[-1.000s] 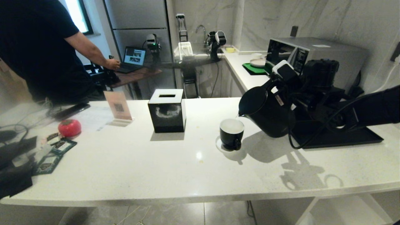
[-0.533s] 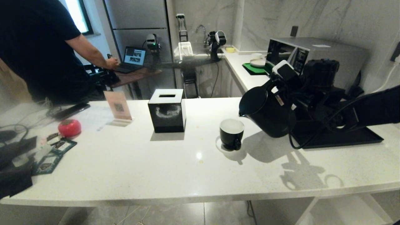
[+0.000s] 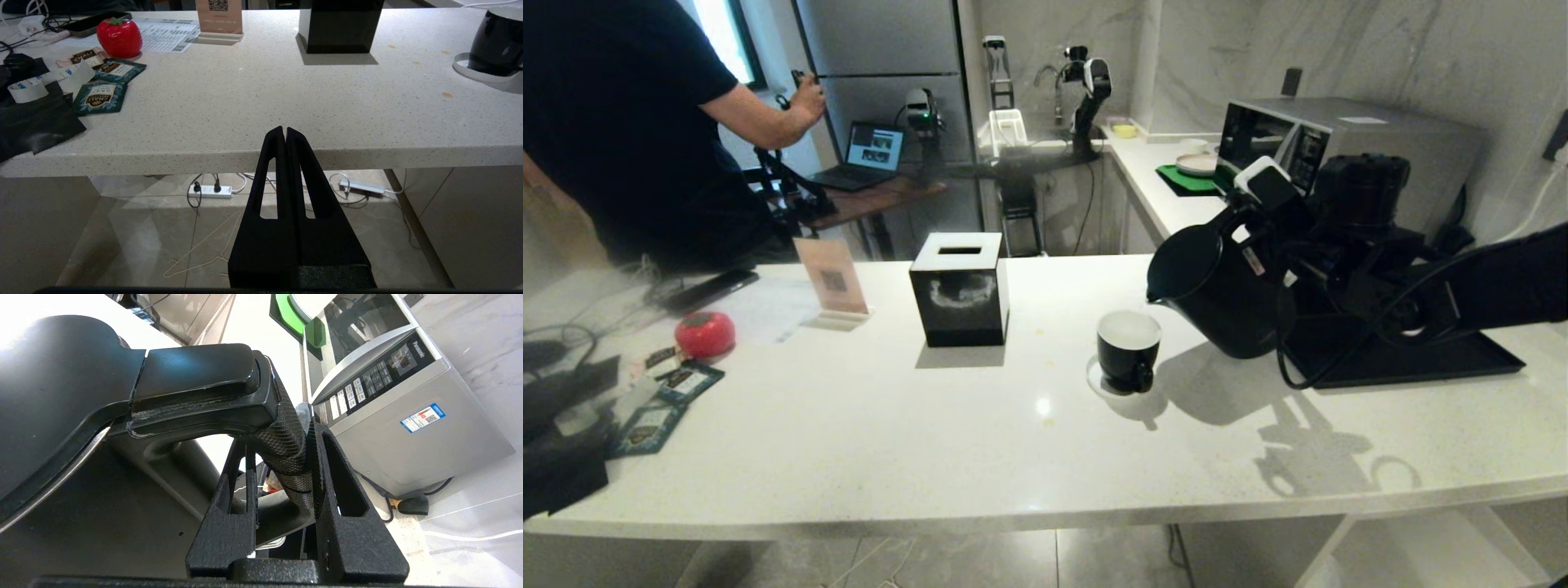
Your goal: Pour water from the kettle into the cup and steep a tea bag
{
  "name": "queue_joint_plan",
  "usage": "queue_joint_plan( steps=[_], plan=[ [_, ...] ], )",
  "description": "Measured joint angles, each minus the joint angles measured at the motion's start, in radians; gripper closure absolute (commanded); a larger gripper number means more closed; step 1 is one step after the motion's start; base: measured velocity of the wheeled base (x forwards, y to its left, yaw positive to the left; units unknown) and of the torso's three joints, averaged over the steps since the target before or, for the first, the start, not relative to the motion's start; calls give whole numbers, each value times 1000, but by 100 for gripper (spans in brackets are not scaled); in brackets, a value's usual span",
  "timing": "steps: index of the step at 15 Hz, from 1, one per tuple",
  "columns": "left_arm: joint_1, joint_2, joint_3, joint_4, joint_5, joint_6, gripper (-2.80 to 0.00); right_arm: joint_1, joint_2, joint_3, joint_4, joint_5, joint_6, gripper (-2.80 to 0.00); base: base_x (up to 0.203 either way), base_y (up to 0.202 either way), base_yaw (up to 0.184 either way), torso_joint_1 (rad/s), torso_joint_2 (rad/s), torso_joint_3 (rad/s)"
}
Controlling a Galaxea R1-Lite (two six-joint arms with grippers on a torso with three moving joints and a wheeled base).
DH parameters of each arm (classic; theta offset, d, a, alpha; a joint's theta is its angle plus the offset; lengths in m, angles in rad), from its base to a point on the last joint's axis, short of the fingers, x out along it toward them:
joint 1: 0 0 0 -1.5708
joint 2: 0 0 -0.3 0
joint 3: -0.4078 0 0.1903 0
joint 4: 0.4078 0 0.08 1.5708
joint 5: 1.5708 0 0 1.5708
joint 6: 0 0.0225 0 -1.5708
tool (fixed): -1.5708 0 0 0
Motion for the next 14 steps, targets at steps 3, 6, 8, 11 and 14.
queue_joint_plan(
  steps=[3, 6, 8, 11, 14],
  plan=[
    [0, 0, 0, 0, 0, 0, 0, 0, 0, 0, 0, 0, 0, 0, 0, 0, 0, 0, 0, 0],
    [0, 0, 0, 0, 0, 0, 0, 0, 0, 1, 0, 0, -1, 0, 0, 0, 0, 0, 0, 0],
    [0, 0, 0, 0, 0, 0, 0, 0, 0, 2, 0, 0, -6, 0, 0, 0, 0, 0, 0, 0],
    [0, 0, 0, 0, 0, 0, 0, 1, 0, 4, 0, 0, -7, 0, 0, 0, 0, 0, 0, 0],
    [0, 0, 0, 0, -1, 0, 0, 1, 1, 6, -2, 0, -7, 0, 0, 0, 0, 0, 0, 0]
  ],
)
